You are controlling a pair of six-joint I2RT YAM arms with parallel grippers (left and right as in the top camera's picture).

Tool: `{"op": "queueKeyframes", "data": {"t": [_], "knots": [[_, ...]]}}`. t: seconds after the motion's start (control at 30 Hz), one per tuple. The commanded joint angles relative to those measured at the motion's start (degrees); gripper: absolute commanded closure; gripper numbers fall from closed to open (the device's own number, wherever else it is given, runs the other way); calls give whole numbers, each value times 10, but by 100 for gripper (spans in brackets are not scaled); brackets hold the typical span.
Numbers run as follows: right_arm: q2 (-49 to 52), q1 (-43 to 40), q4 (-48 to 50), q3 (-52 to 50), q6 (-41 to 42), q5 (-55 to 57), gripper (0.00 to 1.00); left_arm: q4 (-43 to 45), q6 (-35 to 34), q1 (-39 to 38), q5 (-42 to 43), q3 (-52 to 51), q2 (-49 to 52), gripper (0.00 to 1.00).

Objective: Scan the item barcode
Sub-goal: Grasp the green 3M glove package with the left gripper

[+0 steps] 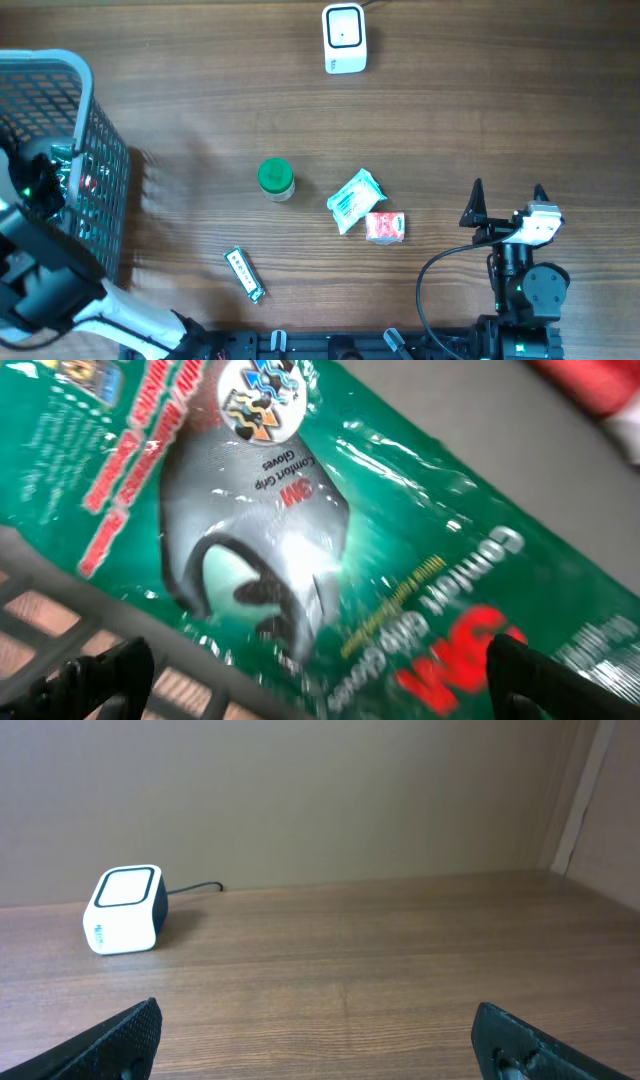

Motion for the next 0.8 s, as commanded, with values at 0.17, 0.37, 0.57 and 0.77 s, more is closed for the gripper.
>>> {"op": "queueKeyframes", "data": {"t": [0.17,0.37,0.57,0.77], "knots": [[-2,-3,2,0,-5,-5,0,25,-14,-2,-16,-5,121,0],[-2,-3,2,0,-5,-5,0,59,-14,-2,-16,-30,169,0],[-2,-3,2,0,-5,-5,0,116,-14,-2,-16,-71,170,0],[-2,-3,2,0,-5,-5,0,147,-14,-2,-16,-90,177,0]]}}
